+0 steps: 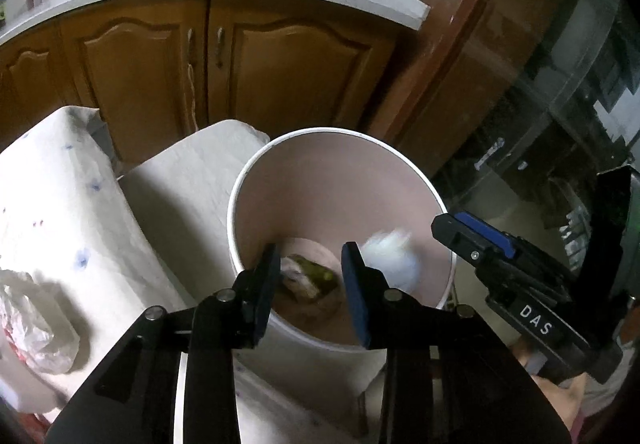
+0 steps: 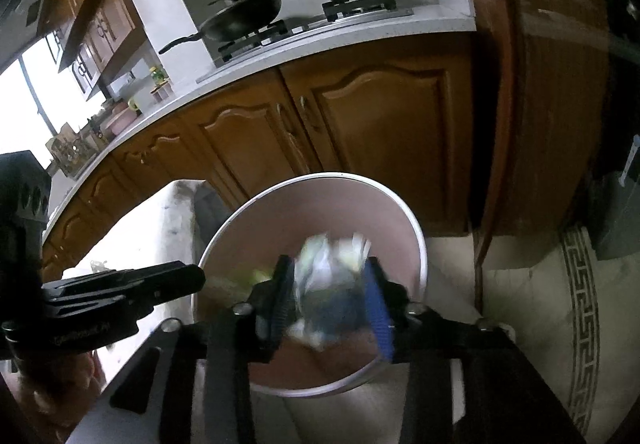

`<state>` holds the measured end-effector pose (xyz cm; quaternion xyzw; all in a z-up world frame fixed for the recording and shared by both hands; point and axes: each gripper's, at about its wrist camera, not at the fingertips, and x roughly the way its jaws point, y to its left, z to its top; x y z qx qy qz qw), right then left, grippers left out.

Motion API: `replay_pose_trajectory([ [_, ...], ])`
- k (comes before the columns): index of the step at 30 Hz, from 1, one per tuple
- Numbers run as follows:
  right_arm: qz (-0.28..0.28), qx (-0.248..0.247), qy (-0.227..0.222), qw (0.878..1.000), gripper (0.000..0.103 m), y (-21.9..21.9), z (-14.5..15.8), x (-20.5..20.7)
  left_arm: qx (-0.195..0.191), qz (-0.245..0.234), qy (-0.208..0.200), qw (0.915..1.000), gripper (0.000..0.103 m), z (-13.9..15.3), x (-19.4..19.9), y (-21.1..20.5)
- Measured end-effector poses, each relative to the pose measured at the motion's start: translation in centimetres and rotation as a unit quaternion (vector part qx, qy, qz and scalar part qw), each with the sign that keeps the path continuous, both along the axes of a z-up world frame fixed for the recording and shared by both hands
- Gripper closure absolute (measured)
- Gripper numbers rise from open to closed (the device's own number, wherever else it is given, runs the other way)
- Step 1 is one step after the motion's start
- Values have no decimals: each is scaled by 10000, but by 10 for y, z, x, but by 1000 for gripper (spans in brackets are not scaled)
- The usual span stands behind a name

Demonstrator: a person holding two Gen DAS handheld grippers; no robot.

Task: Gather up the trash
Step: 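Carry both items to the pink bin and open both tools over it, then move both open tools back over the table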

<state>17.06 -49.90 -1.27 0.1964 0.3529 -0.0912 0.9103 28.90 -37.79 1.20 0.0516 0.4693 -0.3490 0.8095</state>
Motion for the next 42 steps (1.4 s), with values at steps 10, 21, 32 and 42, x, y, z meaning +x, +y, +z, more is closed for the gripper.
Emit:
replay_pose_trajectory([
  [10,-8,94,-246,9997,38,6,9,-11,-287,260,-178,9991,64,16,-11,37],
  [21,175,353,-721,9966,26,41,27,-30,-684,950,-418,9922,61,35,-41,129],
  [32,868,442,-803,9920,25,107,31,-21,-897,1857,-552,9769,61,41,-60,232],
  [42,1350,477,-749,9869,25,151,27,-11,-893,2441,-548,9641,61,29,-69,296],
])
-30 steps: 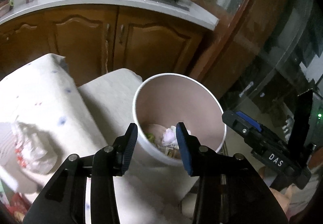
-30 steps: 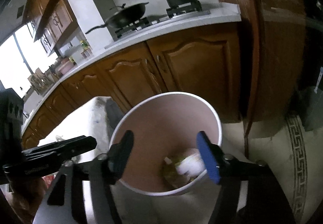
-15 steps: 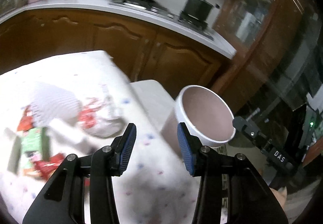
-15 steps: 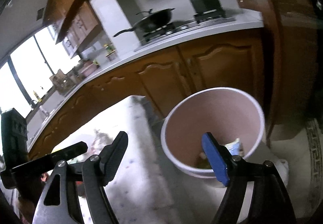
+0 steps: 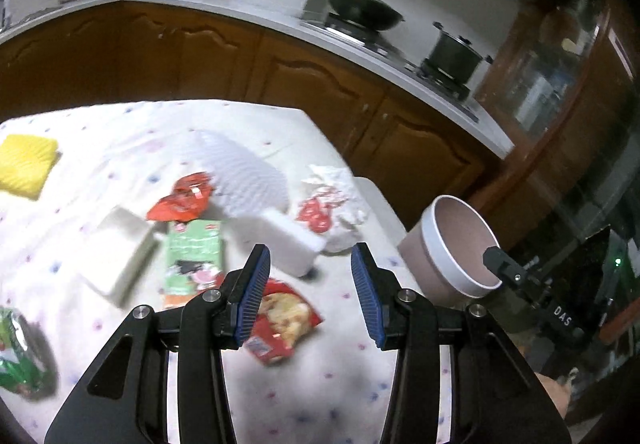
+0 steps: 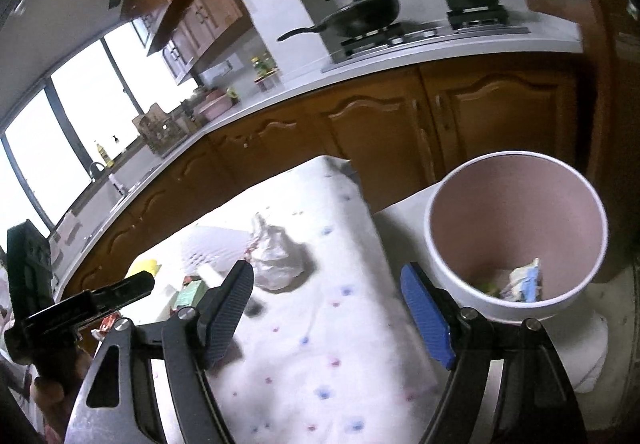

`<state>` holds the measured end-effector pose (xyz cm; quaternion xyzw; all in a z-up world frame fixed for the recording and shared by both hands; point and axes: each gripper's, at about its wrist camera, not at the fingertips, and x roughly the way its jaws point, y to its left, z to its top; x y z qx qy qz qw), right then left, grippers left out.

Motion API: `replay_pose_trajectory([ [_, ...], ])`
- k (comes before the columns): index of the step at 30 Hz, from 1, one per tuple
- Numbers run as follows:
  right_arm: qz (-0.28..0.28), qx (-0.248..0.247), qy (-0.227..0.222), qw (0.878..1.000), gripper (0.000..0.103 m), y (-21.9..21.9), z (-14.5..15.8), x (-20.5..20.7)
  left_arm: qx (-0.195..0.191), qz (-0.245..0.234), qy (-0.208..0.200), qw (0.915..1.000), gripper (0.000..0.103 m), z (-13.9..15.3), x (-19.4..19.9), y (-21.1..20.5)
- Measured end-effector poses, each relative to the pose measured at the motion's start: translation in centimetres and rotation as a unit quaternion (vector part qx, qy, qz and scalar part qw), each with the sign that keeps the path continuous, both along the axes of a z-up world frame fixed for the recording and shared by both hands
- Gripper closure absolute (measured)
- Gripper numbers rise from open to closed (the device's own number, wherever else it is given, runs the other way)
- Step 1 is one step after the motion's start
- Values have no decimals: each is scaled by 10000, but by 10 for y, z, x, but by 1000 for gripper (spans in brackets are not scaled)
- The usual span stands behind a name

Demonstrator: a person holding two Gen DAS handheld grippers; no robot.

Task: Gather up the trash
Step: 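Move both open tools back over the table, then grasp the white foam net with the left tool while the right tool grasps the plastic bag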

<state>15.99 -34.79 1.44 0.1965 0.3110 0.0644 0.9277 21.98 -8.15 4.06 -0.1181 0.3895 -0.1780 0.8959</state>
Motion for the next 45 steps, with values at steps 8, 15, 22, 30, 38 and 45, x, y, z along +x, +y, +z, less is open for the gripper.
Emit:
replay_pose_trajectory([
  [8,264,-44,89,9996,25,31,-9,6,0,291,75,9995,58,-8,2,29],
  [15,428,-47,171,9989,25,47,-15,18,78,293,67,9995,50,-8,13,38],
  [22,620,-95,276,9976,25,60,-19,36,162,237,266,9992,39,-13,36,40],
  [30,807,-125,356,9960,25,74,-22,61,225,173,389,9988,38,-16,73,38],
  [38,936,-101,565,9940,25,82,-35,100,329,131,662,9972,38,-31,119,28],
  [45,1108,-224,870,9898,59,91,-57,121,652,-143,578,9961,94,-40,126,11],
])
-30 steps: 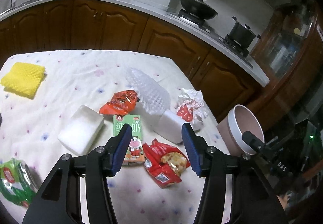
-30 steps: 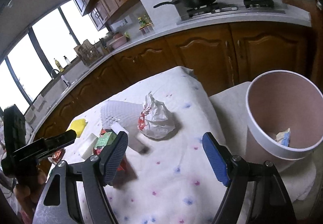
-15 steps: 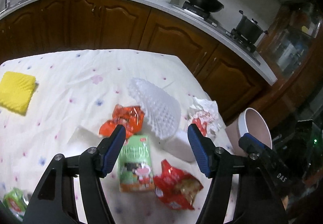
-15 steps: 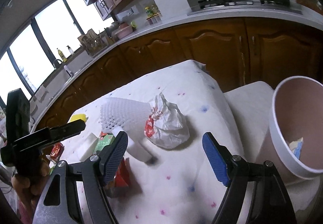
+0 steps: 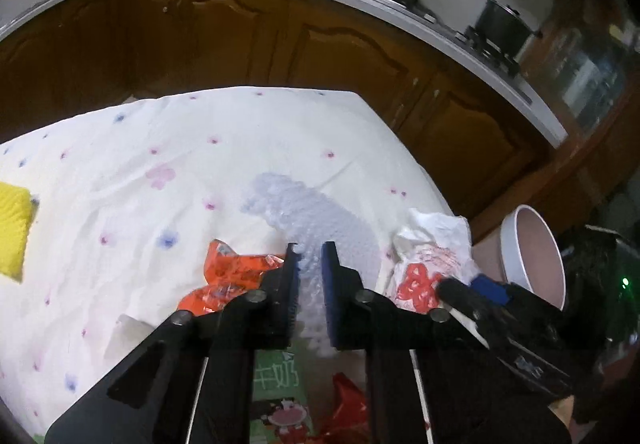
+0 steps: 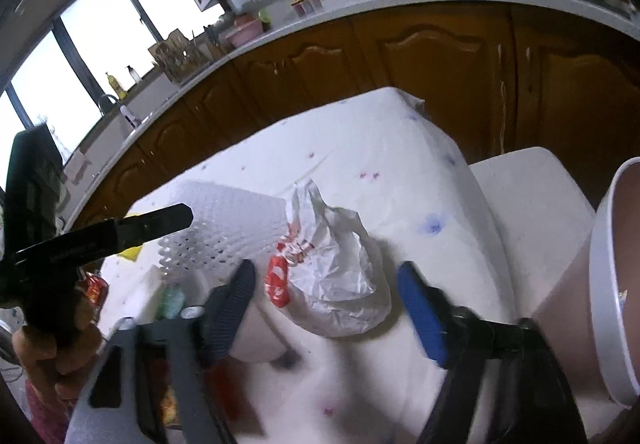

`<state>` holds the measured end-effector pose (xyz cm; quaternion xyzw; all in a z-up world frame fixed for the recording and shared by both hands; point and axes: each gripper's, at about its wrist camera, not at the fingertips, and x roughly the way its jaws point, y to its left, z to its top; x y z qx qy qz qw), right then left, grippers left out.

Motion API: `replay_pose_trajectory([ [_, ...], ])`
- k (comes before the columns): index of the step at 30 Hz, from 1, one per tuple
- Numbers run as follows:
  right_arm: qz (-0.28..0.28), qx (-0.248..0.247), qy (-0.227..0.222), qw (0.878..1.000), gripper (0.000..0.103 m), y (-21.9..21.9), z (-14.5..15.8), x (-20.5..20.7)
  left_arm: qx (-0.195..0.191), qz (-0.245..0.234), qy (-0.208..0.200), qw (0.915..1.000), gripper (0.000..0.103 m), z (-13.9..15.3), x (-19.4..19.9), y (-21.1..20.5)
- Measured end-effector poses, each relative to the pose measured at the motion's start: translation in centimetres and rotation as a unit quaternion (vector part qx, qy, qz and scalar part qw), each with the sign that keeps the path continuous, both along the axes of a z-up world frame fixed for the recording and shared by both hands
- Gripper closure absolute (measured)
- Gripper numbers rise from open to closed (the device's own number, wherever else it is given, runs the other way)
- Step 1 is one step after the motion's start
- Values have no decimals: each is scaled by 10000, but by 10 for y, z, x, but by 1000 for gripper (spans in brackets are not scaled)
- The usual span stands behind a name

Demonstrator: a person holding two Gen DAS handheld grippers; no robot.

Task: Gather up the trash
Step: 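Grasp the white foam net with the left tool while the right tool grasps the plastic bag, then carry both items to the bin and open both tools inside it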

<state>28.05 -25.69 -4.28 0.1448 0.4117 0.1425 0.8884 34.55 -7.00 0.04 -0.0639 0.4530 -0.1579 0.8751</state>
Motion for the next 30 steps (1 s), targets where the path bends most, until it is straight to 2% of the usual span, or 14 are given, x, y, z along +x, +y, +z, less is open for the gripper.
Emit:
replay_pose_trajectory([
  [1,5,-48,48,10000,65,1,-3,1,74,-17,-82,9999,95,0,-2,-1],
  [2,10,-16,66,10000,65,0,-5,0,105,-30,-137,9998,95,1,-4,-1],
  [6,-4,-53,-121,9999,78,-1,3,-7,-65,8,-316,9995,96,11,-14,8],
  [16,-199,84,-657,9976,80,-20,39,-40,-666,14,-797,9946,96,54,-46,19],
  [21,-416,76,-800,9959,80,-39,54,-63,-868,-222,-961,9913,96,69,-65,3],
  [30,-913,-92,-963,9911,79,-81,68,-106,-1113,-674,-969,9868,96,77,-92,-39],
])
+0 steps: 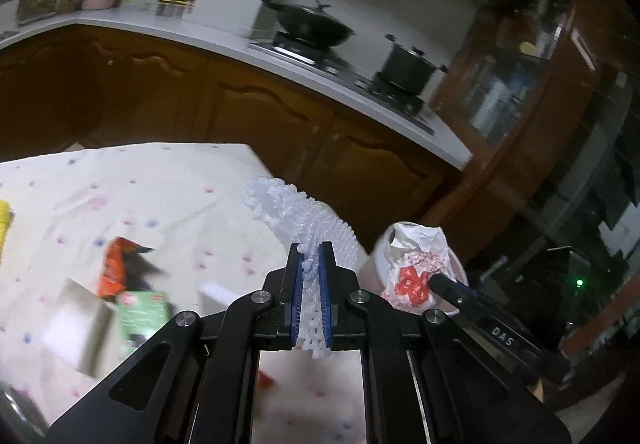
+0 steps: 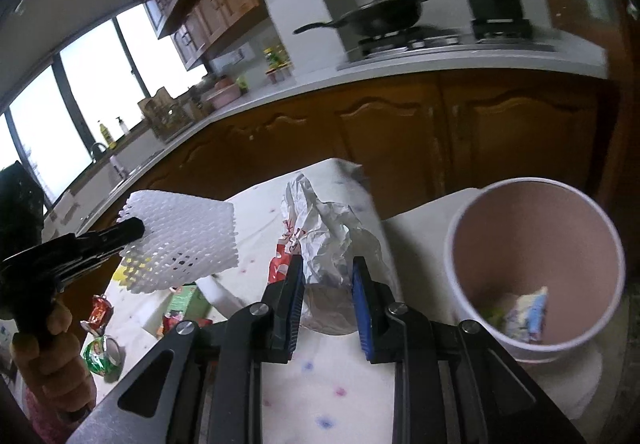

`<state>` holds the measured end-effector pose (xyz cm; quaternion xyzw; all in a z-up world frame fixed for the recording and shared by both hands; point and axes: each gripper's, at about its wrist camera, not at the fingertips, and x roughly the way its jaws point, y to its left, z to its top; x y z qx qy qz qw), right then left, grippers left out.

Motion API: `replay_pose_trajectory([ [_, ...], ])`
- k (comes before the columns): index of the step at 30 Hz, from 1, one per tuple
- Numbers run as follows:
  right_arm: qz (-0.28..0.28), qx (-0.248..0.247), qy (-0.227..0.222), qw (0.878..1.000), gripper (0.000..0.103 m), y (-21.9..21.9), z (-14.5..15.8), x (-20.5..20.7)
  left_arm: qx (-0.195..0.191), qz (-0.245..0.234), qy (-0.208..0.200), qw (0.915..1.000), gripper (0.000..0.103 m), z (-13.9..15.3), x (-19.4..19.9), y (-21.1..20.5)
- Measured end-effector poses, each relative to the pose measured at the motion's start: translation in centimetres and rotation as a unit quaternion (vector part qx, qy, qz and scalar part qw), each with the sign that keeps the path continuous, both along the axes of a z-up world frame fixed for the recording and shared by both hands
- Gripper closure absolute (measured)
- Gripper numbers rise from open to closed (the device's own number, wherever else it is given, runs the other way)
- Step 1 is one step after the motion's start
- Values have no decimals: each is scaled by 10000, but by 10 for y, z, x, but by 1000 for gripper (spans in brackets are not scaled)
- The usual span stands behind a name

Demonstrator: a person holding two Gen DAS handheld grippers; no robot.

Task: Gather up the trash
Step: 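Carry both items to the bin and open both tools inside it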

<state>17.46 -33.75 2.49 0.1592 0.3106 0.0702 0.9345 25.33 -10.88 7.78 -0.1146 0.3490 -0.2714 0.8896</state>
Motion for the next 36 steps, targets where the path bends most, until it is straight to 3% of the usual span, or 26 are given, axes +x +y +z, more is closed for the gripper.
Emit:
replay_pose_trajectory([
  [17,-1116,-78,11,9937,79,-88,-2,-50,-67,-827,53,9965,96,-3,-11,-99],
  [36,-1485,-31,37,9889,79,-134,-10,-48,150,-1215,145,9924,96,-14,12,-184],
])
